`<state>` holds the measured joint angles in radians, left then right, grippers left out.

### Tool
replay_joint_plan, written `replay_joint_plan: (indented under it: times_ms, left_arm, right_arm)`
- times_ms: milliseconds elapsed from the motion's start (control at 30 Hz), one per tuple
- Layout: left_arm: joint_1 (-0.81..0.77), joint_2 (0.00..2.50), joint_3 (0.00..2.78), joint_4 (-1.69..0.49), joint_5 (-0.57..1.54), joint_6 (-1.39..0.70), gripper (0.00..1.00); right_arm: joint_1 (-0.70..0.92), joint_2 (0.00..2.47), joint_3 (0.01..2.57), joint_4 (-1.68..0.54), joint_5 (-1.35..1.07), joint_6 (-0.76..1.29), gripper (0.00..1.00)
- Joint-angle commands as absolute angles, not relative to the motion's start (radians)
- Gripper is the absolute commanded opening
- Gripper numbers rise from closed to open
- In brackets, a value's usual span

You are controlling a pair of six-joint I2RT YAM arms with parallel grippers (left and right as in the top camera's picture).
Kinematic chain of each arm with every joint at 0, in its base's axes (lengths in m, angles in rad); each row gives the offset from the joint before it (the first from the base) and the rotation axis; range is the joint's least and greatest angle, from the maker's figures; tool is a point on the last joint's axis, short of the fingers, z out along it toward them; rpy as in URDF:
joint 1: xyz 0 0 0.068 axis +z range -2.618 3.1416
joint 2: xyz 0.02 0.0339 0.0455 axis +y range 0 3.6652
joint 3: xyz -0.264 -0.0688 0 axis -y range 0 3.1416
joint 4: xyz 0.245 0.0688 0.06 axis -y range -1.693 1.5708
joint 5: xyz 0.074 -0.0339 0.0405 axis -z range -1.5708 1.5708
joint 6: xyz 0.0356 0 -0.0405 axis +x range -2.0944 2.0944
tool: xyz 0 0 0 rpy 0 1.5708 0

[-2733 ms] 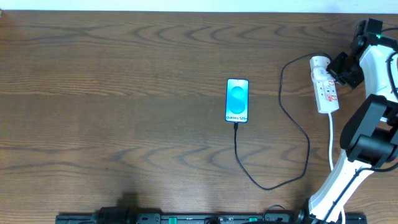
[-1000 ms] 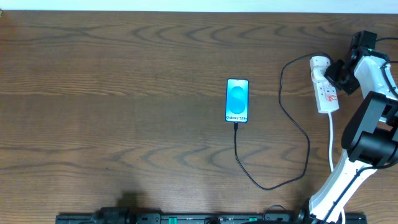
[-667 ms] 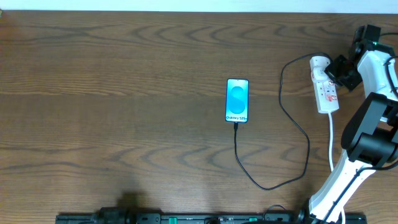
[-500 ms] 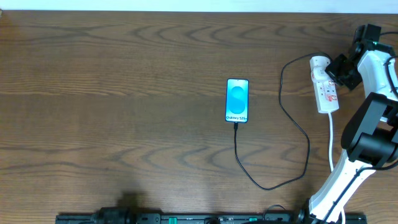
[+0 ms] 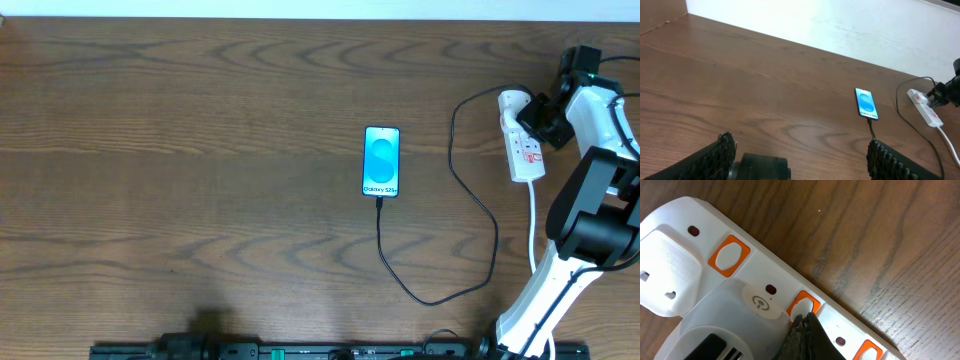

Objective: Plug charger to phone and switch on socket
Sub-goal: 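Press the orange switch on the power strip with the right gripper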

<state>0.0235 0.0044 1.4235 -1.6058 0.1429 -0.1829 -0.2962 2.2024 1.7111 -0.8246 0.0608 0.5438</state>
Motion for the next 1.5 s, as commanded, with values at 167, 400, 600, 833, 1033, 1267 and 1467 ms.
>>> replay_joint_plan:
  times_ms: [167,400,600,833,1033,1267,1467]
  left_arm:
    - [0.022,0.003,1.423,-1.619,0.134,-0.177,0.86]
    - [0.022,0.003,1.423,-1.619,0.134,-0.177,0.86]
    - [0.022,0.003,1.423,-1.619,0.134,-0.177,0.86]
    - [0.022,0.003,1.423,-1.619,0.134,-0.177,0.86]
    - [0.022,0.003,1.423,-1.619,0.134,-0.177,0.86]
    - [0.022,0.003,1.423,-1.619,0.134,-0.177,0.86]
    - [0.022,0.003,1.423,-1.619,0.134,-0.177,0.86]
  right_arm:
    - [-0.244,2.223,1.687,-0.822,-0.011,0.488,0.01]
    - [-0.287,2.016,1.742,-0.871,0.023,0.474,0.01]
    - [-0.290,1.852,1.742,-0.863,0.191,0.474,0.01]
    - [-0.296,1.973,1.720,-0.861,0.184,0.527,0.01]
    - [-0.296,2.135,1.720,-0.853,0.121,0.526,0.01]
    - [-0.296,2.156,1.720,-0.829,0.121,0.517,0.01]
    - [-0.295,2.165,1.718,-0.822,0.120,0.515,0.01]
